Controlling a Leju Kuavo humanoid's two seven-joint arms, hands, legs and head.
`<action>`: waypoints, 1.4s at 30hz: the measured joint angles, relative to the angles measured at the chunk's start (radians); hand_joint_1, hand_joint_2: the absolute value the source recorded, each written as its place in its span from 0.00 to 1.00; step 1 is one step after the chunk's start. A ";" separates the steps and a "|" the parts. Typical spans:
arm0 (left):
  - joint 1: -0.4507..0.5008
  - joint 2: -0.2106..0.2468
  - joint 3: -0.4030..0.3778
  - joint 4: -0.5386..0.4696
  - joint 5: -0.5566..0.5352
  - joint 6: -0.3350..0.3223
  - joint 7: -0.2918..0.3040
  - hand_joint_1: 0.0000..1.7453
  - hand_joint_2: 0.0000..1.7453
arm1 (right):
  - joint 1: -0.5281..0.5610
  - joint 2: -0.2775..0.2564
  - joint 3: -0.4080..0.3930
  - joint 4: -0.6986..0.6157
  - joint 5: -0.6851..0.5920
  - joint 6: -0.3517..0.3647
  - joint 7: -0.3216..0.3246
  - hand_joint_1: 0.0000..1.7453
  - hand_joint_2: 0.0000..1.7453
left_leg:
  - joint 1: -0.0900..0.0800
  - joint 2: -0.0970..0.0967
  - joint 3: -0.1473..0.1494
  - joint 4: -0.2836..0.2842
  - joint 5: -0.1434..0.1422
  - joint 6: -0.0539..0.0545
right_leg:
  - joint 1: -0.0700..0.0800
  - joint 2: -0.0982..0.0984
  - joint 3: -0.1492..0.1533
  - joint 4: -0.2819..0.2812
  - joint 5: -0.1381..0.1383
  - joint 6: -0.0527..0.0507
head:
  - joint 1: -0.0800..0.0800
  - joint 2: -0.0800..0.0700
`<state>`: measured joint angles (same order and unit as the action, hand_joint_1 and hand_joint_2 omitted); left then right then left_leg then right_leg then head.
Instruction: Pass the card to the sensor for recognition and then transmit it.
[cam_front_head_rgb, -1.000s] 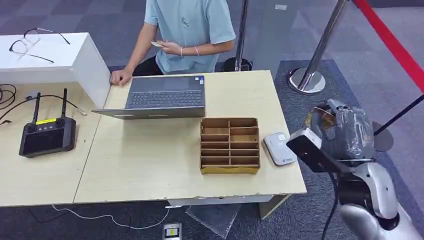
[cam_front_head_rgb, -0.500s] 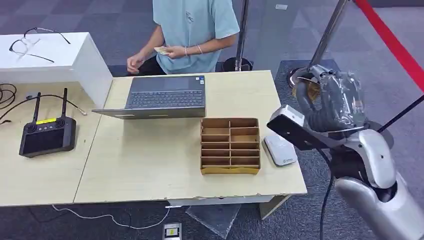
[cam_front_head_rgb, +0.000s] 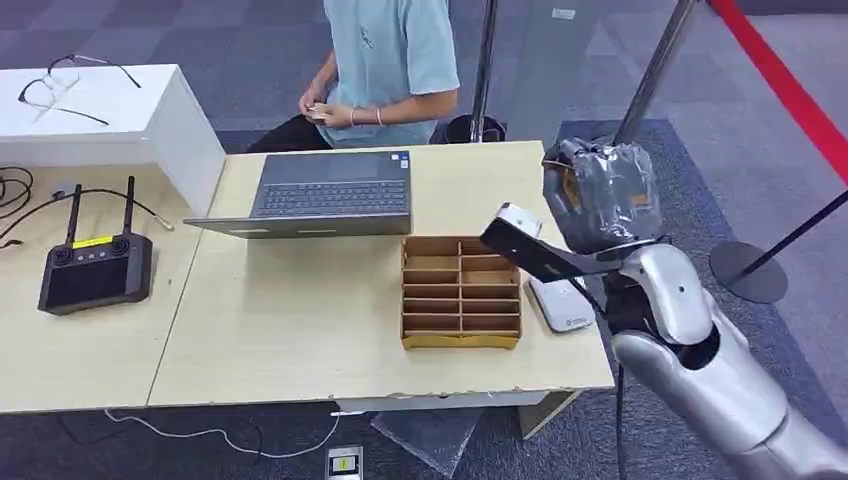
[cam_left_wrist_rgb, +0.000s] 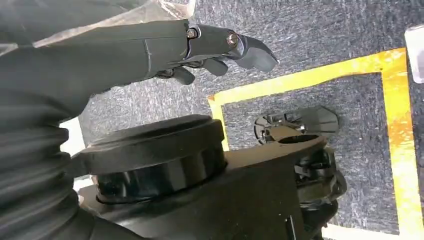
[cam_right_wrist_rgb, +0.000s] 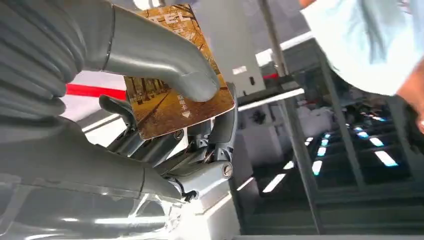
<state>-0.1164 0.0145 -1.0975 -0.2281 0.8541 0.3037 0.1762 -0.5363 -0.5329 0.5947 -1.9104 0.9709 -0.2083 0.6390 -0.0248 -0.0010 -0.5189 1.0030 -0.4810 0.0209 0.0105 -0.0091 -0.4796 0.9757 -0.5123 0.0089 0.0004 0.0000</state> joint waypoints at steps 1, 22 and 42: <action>0.000 0.000 -0.003 0.000 -0.003 0.000 0.000 0.00 1.00 | 0.000 0.003 0.005 0.018 0.011 -0.010 0.003 1.00 1.00 | 0.000 0.000 0.000 0.000 0.000 0.000 | 0.000 0.000 0.000 0.000 0.000 0.000 | 0.000 0.000; -0.003 -0.002 -0.045 0.000 -0.045 0.008 -0.016 0.00 1.00 | -0.033 -0.013 0.001 0.314 0.153 -0.006 0.058 1.00 1.00 | 0.000 0.000 0.000 0.000 0.000 0.000 | 0.000 0.000 0.000 0.000 0.000 0.000 | 0.000 0.000; -0.007 0.000 -0.077 0.001 -0.078 0.001 -0.011 0.00 1.00 | -0.044 -0.006 -0.034 0.531 0.116 0.010 0.058 1.00 1.00 | 0.000 0.000 0.000 0.000 0.000 0.000 | 0.000 0.000 0.000 0.000 0.000 0.000 | 0.000 0.000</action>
<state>-0.1235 0.0141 -1.1742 -0.2274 0.7763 0.3048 0.1656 -0.5807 -0.5386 0.5608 -1.3790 1.0868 -0.1988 0.6970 -0.0247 -0.0008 -0.5187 1.0032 -0.4811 0.0209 0.0107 -0.0090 -0.4798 0.9757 -0.5123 0.0089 0.0004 0.0000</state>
